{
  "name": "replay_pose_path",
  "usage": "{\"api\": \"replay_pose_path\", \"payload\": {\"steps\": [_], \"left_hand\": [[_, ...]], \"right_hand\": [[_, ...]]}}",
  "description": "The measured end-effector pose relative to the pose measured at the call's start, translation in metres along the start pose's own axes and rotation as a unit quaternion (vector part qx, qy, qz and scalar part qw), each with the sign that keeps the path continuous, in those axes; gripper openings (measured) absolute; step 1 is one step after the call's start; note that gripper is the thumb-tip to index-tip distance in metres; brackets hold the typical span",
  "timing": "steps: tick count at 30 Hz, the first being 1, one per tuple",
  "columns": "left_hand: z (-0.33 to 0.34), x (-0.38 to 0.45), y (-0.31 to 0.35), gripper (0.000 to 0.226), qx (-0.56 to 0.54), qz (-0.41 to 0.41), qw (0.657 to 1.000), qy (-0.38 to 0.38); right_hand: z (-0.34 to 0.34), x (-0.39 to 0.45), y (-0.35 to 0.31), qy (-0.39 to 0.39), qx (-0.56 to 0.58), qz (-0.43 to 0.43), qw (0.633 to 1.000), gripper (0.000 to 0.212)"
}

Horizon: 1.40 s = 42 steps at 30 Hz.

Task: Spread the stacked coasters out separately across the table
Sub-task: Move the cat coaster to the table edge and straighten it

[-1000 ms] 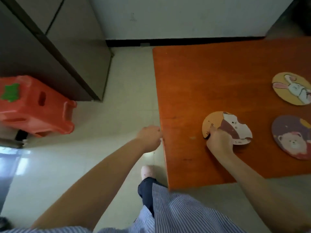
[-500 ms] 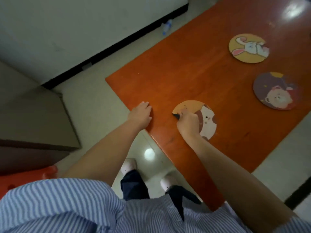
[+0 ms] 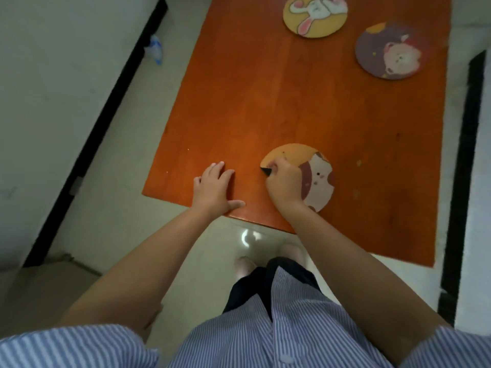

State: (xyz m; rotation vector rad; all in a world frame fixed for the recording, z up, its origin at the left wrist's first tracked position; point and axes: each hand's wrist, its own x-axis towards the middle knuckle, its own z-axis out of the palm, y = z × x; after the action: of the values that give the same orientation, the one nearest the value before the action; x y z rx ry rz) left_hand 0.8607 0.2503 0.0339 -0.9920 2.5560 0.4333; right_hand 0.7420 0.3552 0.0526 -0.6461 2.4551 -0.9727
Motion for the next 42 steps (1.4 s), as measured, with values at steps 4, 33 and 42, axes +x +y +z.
{"api": "replay_pose_path", "payload": {"steps": [4,33,42], "left_hand": [[0.004,-0.003,-0.007,0.085,0.053,0.042,0.998,-0.011],[-0.036,0.072,0.056,0.018,-0.282,-0.060,0.958,-0.001],[-0.036,0.071,0.047,0.017,-0.251,0.033,0.967,-0.038]], "right_hand": [[0.003,0.000,-0.007,-0.055,0.042,0.028,0.997,0.022],[-0.068,0.039,0.061,-0.039,-0.062,0.191,0.979,0.019],[-0.067,0.036,0.064,-0.056,-0.023,0.259,0.964,0.018]]}}
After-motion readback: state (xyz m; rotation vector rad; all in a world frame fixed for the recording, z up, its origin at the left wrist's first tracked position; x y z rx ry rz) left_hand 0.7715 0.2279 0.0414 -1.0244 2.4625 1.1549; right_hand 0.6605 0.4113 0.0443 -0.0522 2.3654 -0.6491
